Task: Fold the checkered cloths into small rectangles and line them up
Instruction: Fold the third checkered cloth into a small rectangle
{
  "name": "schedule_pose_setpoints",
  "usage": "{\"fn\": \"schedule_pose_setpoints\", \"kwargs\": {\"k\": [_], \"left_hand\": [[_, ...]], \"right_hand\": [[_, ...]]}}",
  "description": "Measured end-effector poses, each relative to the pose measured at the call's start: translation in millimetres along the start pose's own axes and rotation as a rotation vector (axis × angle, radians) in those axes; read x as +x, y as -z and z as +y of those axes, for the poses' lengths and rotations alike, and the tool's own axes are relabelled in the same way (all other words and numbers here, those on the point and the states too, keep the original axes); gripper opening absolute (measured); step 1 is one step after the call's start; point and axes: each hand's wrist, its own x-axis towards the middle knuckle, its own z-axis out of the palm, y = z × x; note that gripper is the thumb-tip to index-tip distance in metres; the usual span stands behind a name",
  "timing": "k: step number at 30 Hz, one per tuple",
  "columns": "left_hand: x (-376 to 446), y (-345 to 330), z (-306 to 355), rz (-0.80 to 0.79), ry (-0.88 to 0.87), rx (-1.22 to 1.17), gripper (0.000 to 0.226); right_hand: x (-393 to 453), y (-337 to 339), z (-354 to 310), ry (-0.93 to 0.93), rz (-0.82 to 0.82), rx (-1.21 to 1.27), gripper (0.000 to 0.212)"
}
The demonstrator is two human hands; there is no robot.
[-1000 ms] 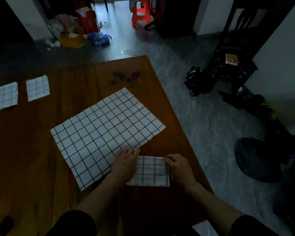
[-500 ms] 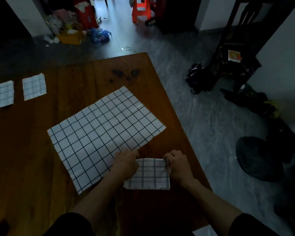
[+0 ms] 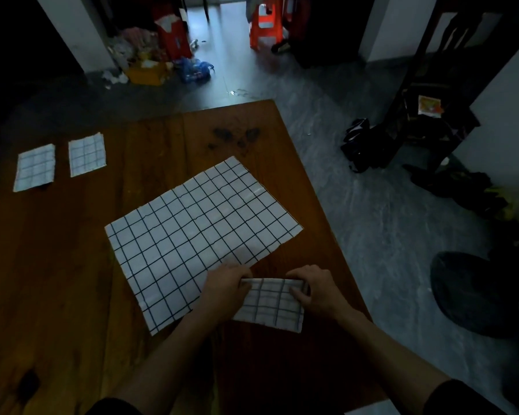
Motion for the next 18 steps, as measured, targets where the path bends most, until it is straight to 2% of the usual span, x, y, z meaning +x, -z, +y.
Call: {"fn": "schedule_pose_setpoints", "kwargs": {"k": [5,8,10,13,18], "left_hand": [[-11.0,17.4,7.4,0.108,-0.050,-0.065,0.006],[-15.2,25.9,9.6,0.145,-0.040,-0.096,0.010],[-16.4,34.9,11.8,0.179,-0.091,-0.146,0.013],[-19.3,54.4,19.3,0.218,-0.181,-0.239,0.006],[-22.2,82.2,29.7,0.292,-0.283,-0.220,0.010]], "right_hand": [[1.8,24.1,-21.4,0.102,0.056,-0.053,0.014],[1.9,41.7,-39.3,0.179,0.076,-0.146,0.016],[1.6,54.8,-54.3,0.194,0.111,-0.122,0.014],[2.5,72.0,-76.1,0.218,0.156,-0.098,0.013],[-0.1,96.1,-110.8,0.279,0.267,-0.114,0.014]]}}
